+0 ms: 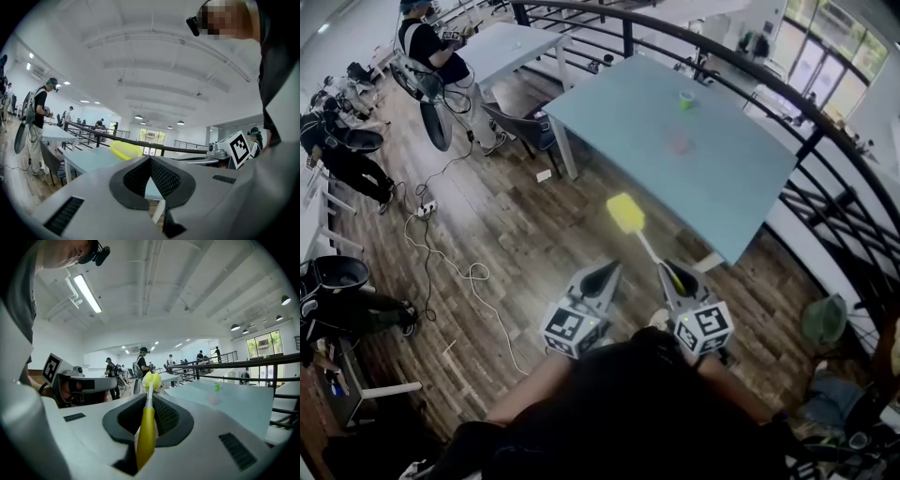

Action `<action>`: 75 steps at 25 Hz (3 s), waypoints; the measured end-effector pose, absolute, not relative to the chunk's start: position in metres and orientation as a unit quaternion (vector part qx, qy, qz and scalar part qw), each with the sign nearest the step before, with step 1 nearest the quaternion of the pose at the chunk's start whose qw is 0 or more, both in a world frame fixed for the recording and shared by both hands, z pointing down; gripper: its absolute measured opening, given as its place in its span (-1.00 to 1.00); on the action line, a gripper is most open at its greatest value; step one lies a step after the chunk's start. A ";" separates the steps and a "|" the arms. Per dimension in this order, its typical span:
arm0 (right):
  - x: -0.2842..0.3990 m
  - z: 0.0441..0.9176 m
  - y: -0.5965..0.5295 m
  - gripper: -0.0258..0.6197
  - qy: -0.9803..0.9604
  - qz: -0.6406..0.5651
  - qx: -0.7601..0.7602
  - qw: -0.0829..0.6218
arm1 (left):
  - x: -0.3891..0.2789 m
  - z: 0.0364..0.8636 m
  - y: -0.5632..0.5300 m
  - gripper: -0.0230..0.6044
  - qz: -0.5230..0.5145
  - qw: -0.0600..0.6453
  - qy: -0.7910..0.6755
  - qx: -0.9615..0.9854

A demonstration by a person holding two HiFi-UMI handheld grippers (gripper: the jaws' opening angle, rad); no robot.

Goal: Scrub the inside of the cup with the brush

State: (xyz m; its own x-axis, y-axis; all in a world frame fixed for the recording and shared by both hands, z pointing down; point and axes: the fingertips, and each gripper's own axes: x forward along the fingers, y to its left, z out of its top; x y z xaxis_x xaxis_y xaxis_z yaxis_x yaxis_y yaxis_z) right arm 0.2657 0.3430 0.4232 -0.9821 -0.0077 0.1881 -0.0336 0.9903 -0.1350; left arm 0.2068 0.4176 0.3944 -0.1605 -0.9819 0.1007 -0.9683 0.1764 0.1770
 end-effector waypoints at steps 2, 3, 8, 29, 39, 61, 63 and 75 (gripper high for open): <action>0.257 0.423 0.317 -0.78 -0.993 0.069 0.007 0.093 | 0.199 0.394 0.393 -0.94 -0.035 0.093 -0.764 0.637; 0.253 0.421 0.304 -0.78 -0.993 0.067 0.007 0.092 | 0.195 0.392 0.380 -0.94 -0.035 0.091 -0.765 0.637; 0.246 0.410 0.238 -0.78 -0.995 0.060 0.009 0.085 | 0.192 0.385 0.312 -0.94 -0.034 0.084 -0.760 0.643; 0.249 0.431 0.093 -0.78 -0.989 0.086 0.065 0.101 | 0.188 0.402 0.158 -0.94 -0.029 0.103 -0.719 0.687; 0.166 0.431 0.071 -0.78 -0.985 0.087 0.108 0.099 | 0.101 0.397 0.123 -0.94 -0.027 0.099 -0.679 0.727; 0.004 0.427 0.078 -0.78 -0.975 0.087 0.185 0.087 | -0.077 0.394 0.118 -0.94 -0.034 0.090 -0.625 0.775; 0.000 0.428 0.076 -0.78 -0.975 0.087 0.187 0.086 | -0.083 0.393 0.115 -0.94 -0.036 0.092 -0.623 0.776; -0.014 0.431 0.023 -0.78 -0.973 0.086 0.197 0.089 | -0.091 0.406 0.066 -0.93 -0.040 0.108 -0.610 0.784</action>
State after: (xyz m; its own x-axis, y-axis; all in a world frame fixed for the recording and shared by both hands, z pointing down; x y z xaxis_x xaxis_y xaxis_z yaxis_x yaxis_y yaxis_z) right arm -0.0137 0.0225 0.4311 -0.9070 -0.3673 0.2062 -0.3978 0.9078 -0.1329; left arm -0.0913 0.0656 0.4063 0.2526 -0.9650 0.0698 -0.9478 -0.2323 0.2184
